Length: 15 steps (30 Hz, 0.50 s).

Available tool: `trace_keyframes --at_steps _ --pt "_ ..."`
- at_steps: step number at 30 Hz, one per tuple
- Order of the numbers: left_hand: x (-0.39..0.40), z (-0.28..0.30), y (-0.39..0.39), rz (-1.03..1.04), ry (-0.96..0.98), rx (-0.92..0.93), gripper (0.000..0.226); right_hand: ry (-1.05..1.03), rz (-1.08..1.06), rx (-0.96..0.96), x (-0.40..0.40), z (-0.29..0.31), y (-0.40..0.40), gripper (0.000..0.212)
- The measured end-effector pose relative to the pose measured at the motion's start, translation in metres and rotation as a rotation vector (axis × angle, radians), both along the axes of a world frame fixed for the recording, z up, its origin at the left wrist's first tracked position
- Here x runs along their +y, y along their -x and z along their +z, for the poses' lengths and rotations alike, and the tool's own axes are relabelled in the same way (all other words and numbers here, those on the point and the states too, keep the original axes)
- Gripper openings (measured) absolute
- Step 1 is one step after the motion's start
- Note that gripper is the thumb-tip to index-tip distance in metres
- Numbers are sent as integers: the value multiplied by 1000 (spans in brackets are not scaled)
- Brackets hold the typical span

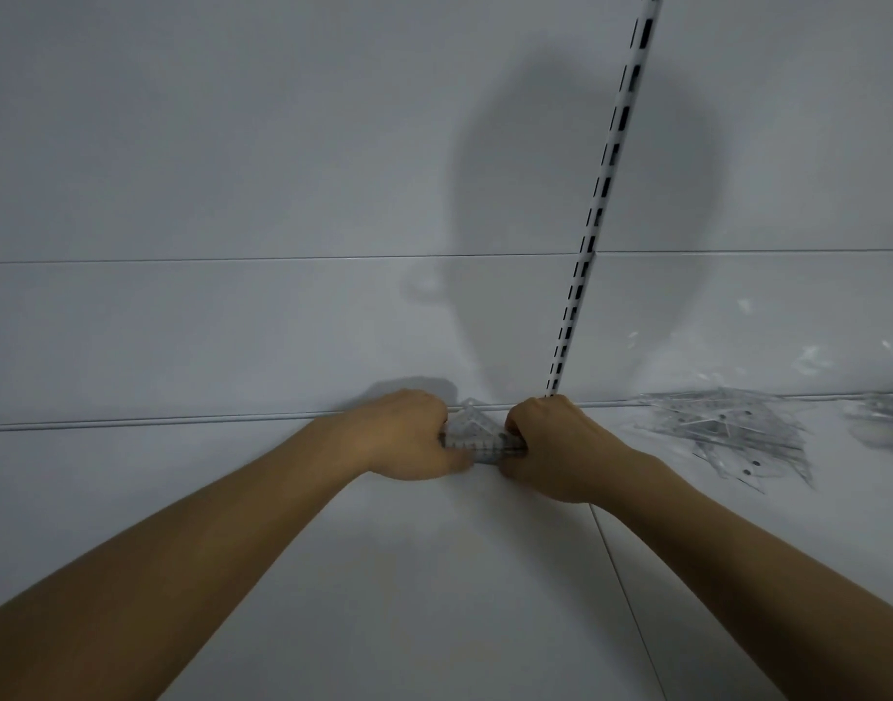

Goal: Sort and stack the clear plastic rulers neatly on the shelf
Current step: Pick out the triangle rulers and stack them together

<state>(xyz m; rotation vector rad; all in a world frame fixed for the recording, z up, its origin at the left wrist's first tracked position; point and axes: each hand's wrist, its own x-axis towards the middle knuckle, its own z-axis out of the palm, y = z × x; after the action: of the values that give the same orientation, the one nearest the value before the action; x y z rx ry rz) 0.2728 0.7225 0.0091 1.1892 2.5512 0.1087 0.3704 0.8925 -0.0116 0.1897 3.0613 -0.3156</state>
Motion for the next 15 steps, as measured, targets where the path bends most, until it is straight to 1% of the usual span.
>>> trace_keyframes --at_steps 3,4,6,8,11,15 --pt "1 4 1 -56 91 136 25 -29 -12 -13 -4 6 0 27" --pt "2 7 1 -66 94 179 25 -69 -12 -21 -6 10 0 26" --pt "6 14 -1 -97 83 227 35 -153 -11 -42 -10 20 2 31" --pt "11 19 -1 -140 96 248 45 -221 -3 -81 -13 29 5 40" --pt "19 23 1 -119 150 244 45 -272 7 -123 -18 36 11 47" --pt "22 21 1 -71 174 194 42 -183 -6 -137 -15 32 16 50"
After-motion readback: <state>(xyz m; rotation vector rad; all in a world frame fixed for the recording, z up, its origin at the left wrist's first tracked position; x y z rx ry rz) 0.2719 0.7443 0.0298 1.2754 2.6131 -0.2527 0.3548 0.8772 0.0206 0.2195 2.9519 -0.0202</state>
